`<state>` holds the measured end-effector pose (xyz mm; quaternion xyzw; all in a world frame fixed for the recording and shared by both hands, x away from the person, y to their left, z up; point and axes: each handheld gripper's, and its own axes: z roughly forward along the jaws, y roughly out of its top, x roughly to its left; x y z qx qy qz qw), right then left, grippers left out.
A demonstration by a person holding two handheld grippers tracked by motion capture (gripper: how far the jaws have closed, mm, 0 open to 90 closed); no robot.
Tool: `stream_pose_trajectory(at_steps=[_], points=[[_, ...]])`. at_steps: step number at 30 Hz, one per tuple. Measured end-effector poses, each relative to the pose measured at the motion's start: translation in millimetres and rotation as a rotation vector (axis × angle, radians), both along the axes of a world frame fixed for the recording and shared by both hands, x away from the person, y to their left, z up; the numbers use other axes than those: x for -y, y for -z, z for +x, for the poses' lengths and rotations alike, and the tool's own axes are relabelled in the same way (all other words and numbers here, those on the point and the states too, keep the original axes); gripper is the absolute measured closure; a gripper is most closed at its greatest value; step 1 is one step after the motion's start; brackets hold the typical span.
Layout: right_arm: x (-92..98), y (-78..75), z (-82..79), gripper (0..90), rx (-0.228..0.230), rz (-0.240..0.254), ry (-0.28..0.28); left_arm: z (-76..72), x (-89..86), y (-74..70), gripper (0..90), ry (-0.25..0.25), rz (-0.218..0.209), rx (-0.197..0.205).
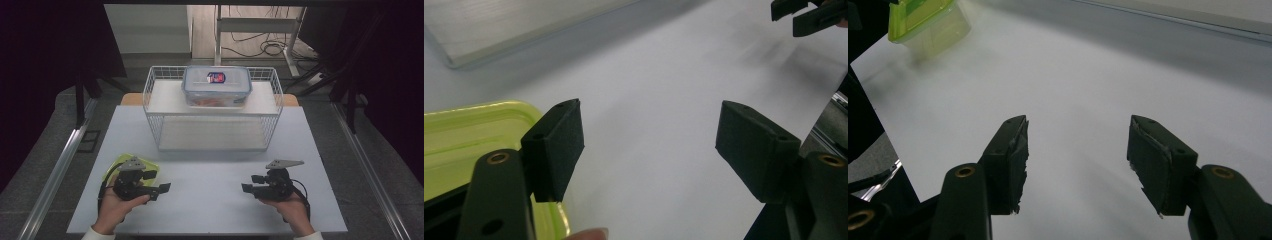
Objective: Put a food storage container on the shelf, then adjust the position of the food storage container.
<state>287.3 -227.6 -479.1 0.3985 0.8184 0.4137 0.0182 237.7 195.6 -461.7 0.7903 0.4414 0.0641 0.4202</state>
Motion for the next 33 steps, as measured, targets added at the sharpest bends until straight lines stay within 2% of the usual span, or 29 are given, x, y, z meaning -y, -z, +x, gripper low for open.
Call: stream_pose_trajectory(at_steps=[1, 2, 5, 7, 10, 11, 12, 13, 15, 16, 17, 19, 21, 23, 25, 26, 27, 28, 29, 30, 33], points=[[0.0, -0.2, -0.3, 42.0, 0.0, -0.004, -0.003, 0.0, 0.0, 0.0, 27.6, 0.0, 0.0, 0.0], [-0.4, -0.4, -0.6, 42.3, 0.001, -0.009, -0.007, -0.6, -4.1, -1.7, 27.6, -0.028, 0.005, 0.005], [-2.0, -1.3, -1.5, 42.3, 0.004, -0.015, -0.016, -1.1, -11.0, -4.1, 28.3, -0.056, 0.011, 0.008], [-2.3, -1.2, -1.4, 42.3, 0.004, -0.012, -0.015, -1.4, -13.4, -4.7, 31.2, -0.059, 0.011, 0.008], [-0.8, -2.1, -0.6, 41.9, -0.002, 0.004, -0.01, -1.8, -20.5, -6.1, 35.8, -0.077, 0.042, 0.015], [1.0, -3.5, -0.3, 41.4, 0.001, 0.008, -0.003, -1.9, -23.8, -6.8, 44.5, -0.082, 0.048, 0.016], [1.0, -3.5, -0.3, 41.4, 0.001, 0.008, -0.003, -2.1, -27.4, -7.5, 44.5, -0.091, 0.047, 0.021], [2.5, -4.2, -0.5, 41.0, 0.004, 0.016, 0.008, -2.4, -35.9, -9.1, 57.5, -0.111, 0.051, 0.024], [2.9, -4.6, -0.7, 41.0, 0.001, 0.019, 0.014, -2.4, -38.8, -9.6, 69.1, -0.115, 0.052, 0.023], [3.2, -5.0, -0.3, 40.8, 0.002, 0.018, 0.014, -2.4, -42.4, -10.1, 73.6, -0.119, 0.05, 0.017], [3.2, -5.0, -0.3, 40.8, 0.002, 0.018, 0.014, -2.3, -46.0, -10.5, 73.6, -0.122, 0.047, 0.011], [4.0, -5.9, 0.1, 40.4, 0.004, 0.02, 0.016, -1.8, -52.8, -11.0, 84.5, -0.126, 0.05, 0.005], [4.9, -6.0, 0.5, 40.4, 0.006, 0.021, 0.019, -1.0, -60.0, -11.0, 85.8, -0.13, 0.042, 0.002], [6.6, -4.2, 1.6, 40.2, 0.001, 0.019, 0.027, 1.6, -75.4, -9.9, 87.2, -0.193, 0.028, 0.013], [6.9, -3.3, 1.8, 40.1, -0.001, 0.016, 0.029, 2.6, -79.7, -9.3, 88.1, -0.211, 0.035, 0.015], [7.1, -2.0, 2.2, 39.6, -0.008, 0.015, 0.035, 5.3, -92.5, -7.0, 88.3, -0.249, 0.044, 0.016], [6.9, -1.6, 2.4, 39.3, -0.009, 0.015, 0.036, 6.8, -99.7, -5.2, 88.6, -0.265, 0.043, 0.014], [6.6, -1.4, 2.4, 39.1, -0.012, 0.015, 0.036, 6.8, -99.7, -5.2, 88.9, -0.265, 0.043, 0.014], [6.6, -1.4, 2.4, 39.1, -0.012, 0.015, 0.036, 8.2, -107.0, -2.8, 88.9, -0.284, 0.044, 0.013], [5.5, -1.1, 2.4, 38.7, -0.012, 0.013, 0.035, 9.5, -120.1, 2.5, 89.8, -0.324, 0.05, 0.011], [4.9, -1.2, 2.5, 38.5, -0.012, 0.012, 0.036, 10.7, -130.5, 8.1, 90.0, -0.345, 0.048, -0.003]])
